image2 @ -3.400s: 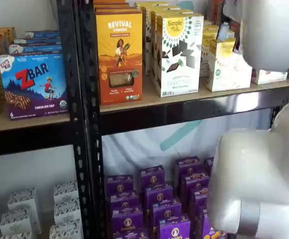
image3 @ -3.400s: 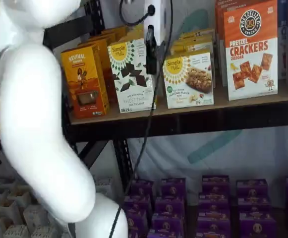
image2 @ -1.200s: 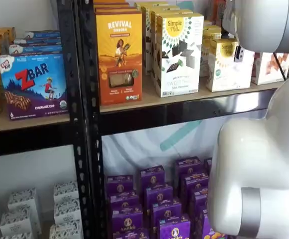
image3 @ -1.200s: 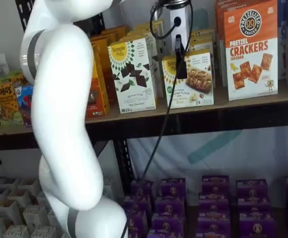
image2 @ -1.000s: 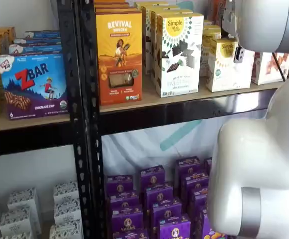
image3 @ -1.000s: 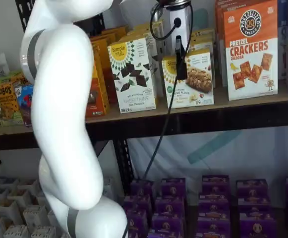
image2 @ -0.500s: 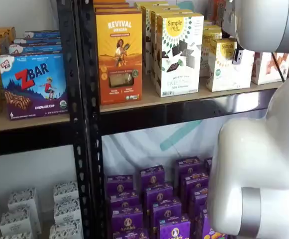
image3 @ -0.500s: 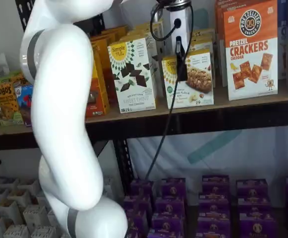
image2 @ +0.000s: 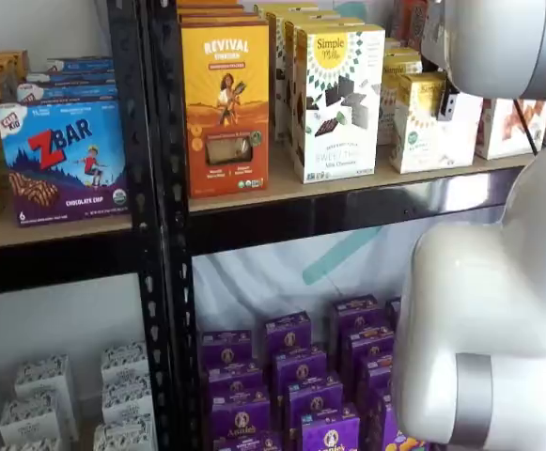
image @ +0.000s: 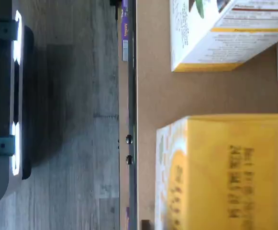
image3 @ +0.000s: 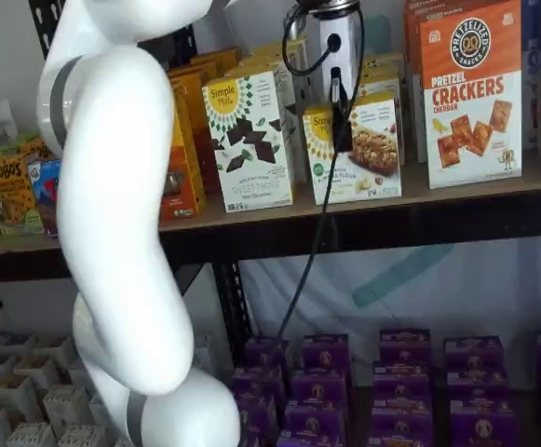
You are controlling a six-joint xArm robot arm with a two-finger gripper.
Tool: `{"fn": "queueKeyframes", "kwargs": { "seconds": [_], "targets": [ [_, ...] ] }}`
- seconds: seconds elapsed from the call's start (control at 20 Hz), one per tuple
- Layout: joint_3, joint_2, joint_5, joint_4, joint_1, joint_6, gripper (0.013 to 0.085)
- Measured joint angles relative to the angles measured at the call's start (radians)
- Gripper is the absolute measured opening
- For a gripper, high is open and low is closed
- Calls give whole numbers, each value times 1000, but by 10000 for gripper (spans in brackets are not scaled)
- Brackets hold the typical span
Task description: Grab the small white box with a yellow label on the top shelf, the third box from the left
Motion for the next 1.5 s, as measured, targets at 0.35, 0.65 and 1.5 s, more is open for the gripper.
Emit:
{"fn": "queueKeyframes", "kwargs": {
  "seconds": [0.35,0.65,1.5],
  "targets": [
    [9,-7,-8,0,-2,-3,410],
    [13,-9,-8,2,-3,-4,370],
    [11,-48,67,36,-24,-13,370]
  ]
}}
